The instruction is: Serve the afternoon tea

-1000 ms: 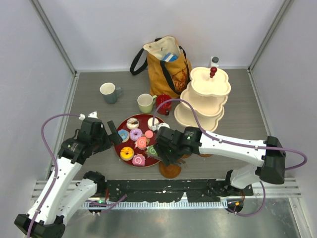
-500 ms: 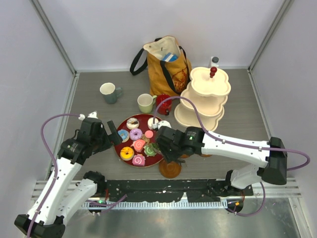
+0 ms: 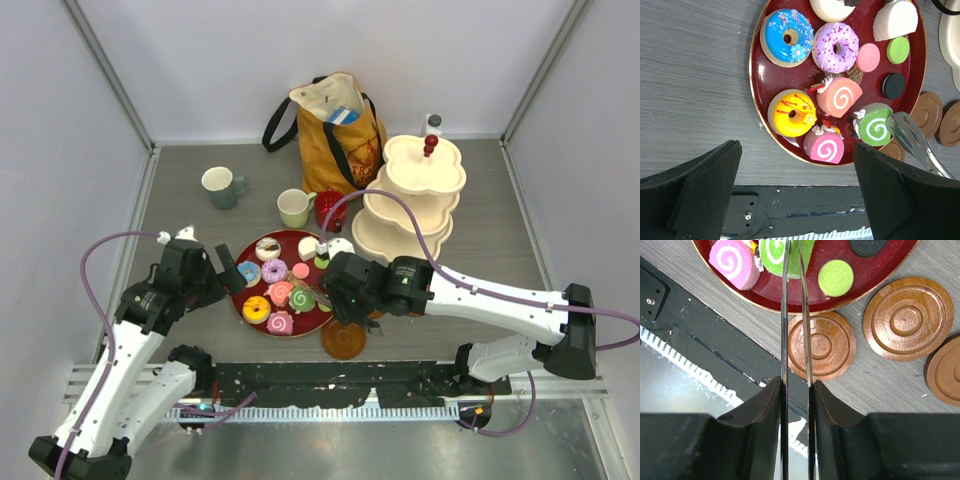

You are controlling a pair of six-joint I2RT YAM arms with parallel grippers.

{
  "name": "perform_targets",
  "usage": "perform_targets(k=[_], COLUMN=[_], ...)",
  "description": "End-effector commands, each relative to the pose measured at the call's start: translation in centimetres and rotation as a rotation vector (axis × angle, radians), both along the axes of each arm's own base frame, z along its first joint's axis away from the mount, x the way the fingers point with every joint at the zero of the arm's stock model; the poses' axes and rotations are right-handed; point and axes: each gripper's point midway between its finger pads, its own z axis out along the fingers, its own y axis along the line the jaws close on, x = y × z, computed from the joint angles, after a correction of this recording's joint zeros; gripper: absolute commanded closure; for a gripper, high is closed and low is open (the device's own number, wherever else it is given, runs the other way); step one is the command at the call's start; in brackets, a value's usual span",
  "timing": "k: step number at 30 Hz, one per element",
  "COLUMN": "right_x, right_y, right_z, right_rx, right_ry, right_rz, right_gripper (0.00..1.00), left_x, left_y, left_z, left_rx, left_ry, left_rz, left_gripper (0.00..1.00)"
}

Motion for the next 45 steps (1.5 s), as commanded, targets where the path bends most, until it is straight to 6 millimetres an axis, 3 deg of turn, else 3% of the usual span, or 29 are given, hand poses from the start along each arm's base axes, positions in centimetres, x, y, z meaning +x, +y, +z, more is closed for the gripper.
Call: perform_targets(k=[1,8,12,18,25,35,45], right_x=[0.6,1.9,3.5,8.1,12.4,16.2,16.8], right_y=[0.6,-0.9,-3.3,-8.5,-11.4,-12.0,-12.8], right_z=[1.5,2.8,3.5,3.4,2.5,0.6,-1.2], right_rx=[0.069,0.106,0.131,0.13,0.05,-0.063,-0.102], right_ry=[-0.041,-0.094,-0.118,-0.186,-0.237,-0.267,-0.247], right_rz=[-0.034,-0.124,-0.214,-0.43,-0.56,-0.603,-0.639], right_gripper=[0.78,0.8,0.81,0.81,0.82,0.82,0.71], left_x=[0.4,0.5,0.4,0.5,0.5,0.5,0.6], left_y=[-0.1,-0.1,-0.1,-0.1,-0.1,-0.2,-0.1], left_z=[0.5,0.5,0.5,0.5,0.5,0.3,0.4], left_rx=[-0.015,-0.015,-0.016,-0.016,-0.013,-0.01,-0.009], left_ry=[-0.031,-0.032,-0.03,-0.03,-0.028,-0.019,-0.023], left_rz=[0.008,0.004,0.005,0.005,0.003,0.001,0.002], left_gripper=[0.0,0.01,0.0,0.0,0.0,0.0,0.0])
